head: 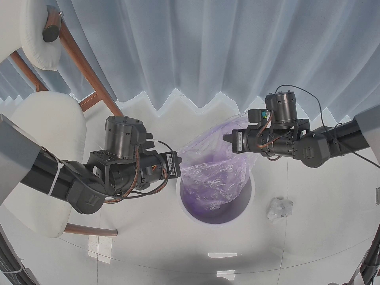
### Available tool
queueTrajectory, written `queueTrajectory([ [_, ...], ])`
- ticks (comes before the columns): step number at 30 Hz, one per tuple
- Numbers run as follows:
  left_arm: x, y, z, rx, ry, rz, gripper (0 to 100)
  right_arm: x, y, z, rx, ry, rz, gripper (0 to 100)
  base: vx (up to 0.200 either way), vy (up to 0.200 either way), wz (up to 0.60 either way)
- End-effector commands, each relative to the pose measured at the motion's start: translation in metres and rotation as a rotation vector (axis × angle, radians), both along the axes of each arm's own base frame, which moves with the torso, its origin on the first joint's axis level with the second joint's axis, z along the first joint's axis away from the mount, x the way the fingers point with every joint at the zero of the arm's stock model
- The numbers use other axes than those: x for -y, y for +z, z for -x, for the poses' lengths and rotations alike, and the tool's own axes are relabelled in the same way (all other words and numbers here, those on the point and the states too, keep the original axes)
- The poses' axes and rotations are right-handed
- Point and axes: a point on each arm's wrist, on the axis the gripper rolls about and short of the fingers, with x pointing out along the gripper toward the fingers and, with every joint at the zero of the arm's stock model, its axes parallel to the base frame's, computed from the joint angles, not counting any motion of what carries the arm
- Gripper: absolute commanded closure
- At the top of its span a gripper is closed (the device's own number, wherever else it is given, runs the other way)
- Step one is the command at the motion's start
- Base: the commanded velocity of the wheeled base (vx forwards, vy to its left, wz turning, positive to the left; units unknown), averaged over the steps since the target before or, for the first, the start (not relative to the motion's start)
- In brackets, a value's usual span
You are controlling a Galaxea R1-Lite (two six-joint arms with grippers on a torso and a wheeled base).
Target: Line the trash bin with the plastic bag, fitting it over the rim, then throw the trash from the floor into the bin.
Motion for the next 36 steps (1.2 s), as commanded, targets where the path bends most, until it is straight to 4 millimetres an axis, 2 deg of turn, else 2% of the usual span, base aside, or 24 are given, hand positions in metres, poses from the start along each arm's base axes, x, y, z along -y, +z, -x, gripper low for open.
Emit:
queueTrajectory([
  [1, -0.005, -0.001, -0.003, -0.005, 0.019, -0.003, 100, 0.037, 0.025, 0.026, 0.002, -0.055, -0.003, 100, 0.0, 0.0, 0.0],
  [6, -0.021, -0.002, -0.01, -0.01, 0.07, -0.009, 100, 0.08, 0.025, 0.05, -0.041, -0.11, -0.003, 100, 0.0, 0.0, 0.0],
  [10, -0.039, -0.005, -0.015, -0.018, 0.146, -0.032, 100, 0.112, 0.007, 0.055, -0.105, -0.197, 0.017, 100, 0.0, 0.0, 0.0],
  [14, -0.059, -0.006, -0.014, -0.081, 0.206, -0.078, 100, 0.13, -0.005, 0.06, -0.167, -0.27, 0.005, 100, 0.0, 0.0, 0.0],
  [19, -0.07, -0.018, -0.011, -0.129, 0.227, -0.14, 100, 0.133, -0.021, 0.066, -0.261, -0.315, -0.03, 100, 0.0, 0.0, 0.0],
  [28, -0.057, -0.019, -0.006, -0.124, 0.18, -0.158, 100, 0.129, -0.033, 0.068, -0.314, -0.318, -0.034, 100, 0.0, 0.0, 0.0],
  [36, -0.065, -0.037, 0.025, -0.196, 0.15, -0.225, 100, 0.135, -0.063, 0.106, -0.439, -0.307, 0.024, 100, 0.0, 0.0, 0.0],
])
